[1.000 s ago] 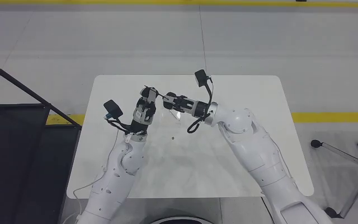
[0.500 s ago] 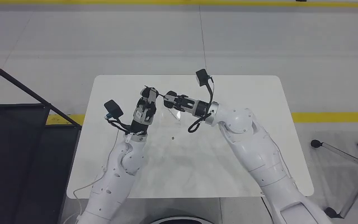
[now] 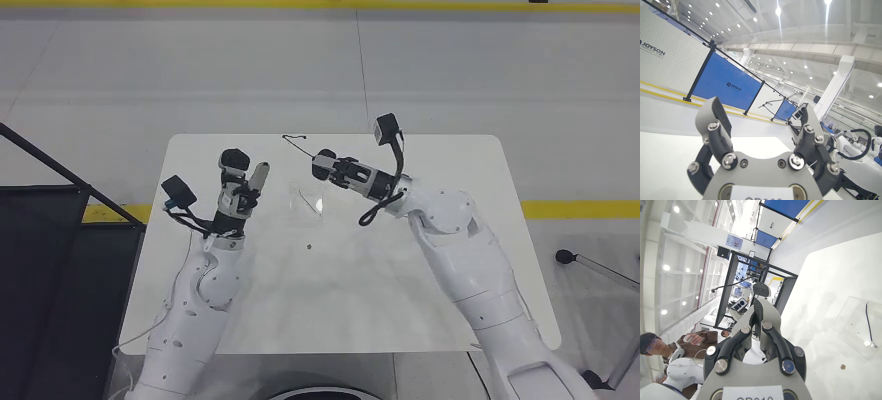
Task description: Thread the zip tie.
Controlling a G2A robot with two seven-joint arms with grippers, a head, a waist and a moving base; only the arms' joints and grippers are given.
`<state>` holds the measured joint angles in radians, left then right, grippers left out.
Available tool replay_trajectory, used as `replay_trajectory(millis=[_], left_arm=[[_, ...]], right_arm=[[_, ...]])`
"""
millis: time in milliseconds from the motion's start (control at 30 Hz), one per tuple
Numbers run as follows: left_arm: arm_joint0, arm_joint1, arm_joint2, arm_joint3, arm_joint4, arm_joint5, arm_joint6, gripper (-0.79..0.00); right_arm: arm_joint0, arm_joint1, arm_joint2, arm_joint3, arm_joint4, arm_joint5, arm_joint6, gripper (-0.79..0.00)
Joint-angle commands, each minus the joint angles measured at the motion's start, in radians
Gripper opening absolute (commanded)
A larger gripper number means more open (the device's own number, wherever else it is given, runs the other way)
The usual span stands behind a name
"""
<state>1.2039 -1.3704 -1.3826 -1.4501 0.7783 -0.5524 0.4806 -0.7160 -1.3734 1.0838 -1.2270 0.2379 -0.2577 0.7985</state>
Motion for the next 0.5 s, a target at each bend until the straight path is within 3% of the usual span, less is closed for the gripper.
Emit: replay_trajectory(millis=[0,200,367,467], left_arm=[[0.009,0.004,-0.025,-0.010,-0.117,-0.040,-0.060,0.000],[0.015,0.021,-0.079,-0.035,-0.416,-0.096,-0.343,-0.003],[0.013,0.038,-0.098,-0.055,-0.595,-0.063,-0.610,0.000],[0.011,0.039,-0.101,-0.057,-0.594,-0.060,-0.624,0.000]], right_arm=[[0.001,0.004,0.017,0.010,0.042,-0.030,0.057,-0.785],[0.016,0.009,0.044,0.059,0.200,-0.112,0.251,-0.785],[0.046,0.009,0.043,0.112,0.286,-0.138,0.396,-0.785],[0.057,0.010,0.044,0.131,0.291,-0.135,0.416,-0.785]])
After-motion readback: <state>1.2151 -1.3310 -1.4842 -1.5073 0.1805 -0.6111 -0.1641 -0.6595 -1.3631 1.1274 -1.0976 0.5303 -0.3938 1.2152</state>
